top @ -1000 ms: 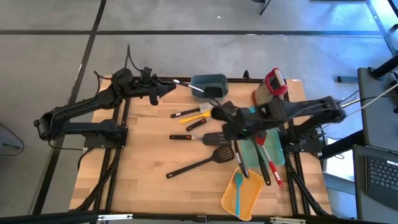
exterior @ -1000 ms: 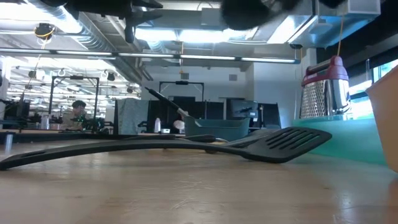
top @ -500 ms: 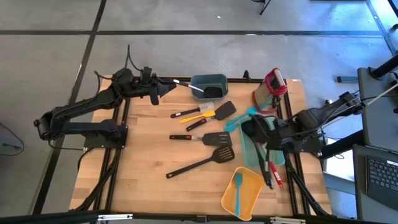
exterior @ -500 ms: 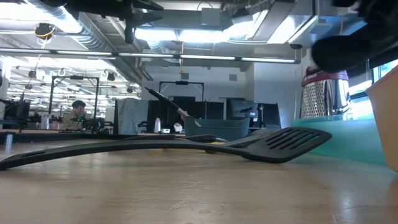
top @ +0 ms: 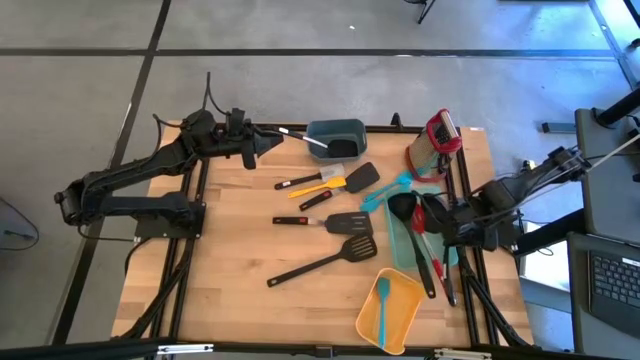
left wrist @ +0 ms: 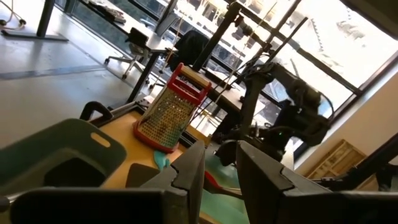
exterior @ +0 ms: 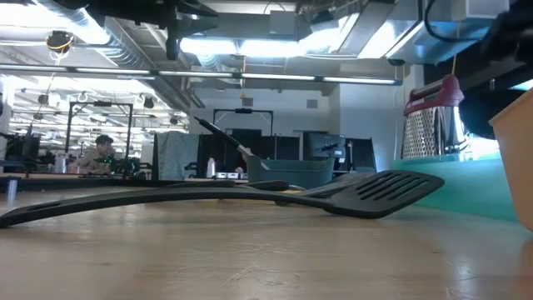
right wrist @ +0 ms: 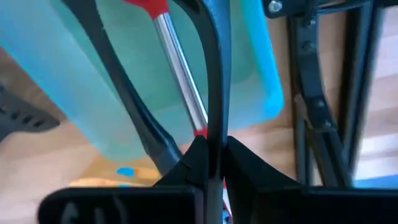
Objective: Pick & Place Kitchen Items
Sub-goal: Put the black serving spoon into the green bin
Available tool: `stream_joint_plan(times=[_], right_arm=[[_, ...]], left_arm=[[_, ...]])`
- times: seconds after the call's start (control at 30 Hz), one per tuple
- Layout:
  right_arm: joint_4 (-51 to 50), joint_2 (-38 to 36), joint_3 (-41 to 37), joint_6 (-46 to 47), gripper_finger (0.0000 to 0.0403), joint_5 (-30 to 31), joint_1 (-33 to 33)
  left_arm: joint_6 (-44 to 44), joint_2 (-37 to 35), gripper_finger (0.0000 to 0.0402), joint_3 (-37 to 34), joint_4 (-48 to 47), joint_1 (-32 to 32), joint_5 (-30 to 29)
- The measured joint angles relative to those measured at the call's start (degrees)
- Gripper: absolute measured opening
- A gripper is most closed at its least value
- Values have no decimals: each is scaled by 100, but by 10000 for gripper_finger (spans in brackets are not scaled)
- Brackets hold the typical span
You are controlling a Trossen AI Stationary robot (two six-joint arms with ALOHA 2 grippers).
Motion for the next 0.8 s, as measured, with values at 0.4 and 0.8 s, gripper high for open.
stream_joint_plan(times=[0.4,0.8], right_arm=[[751,-213,-1282,-301,28,-500,-342],[542,-213,-1390,-801,28,-431,-792]], left_arm=[[-63,1,86,0,2,0,-16],[-70,1,86,0,3,0,-18]])
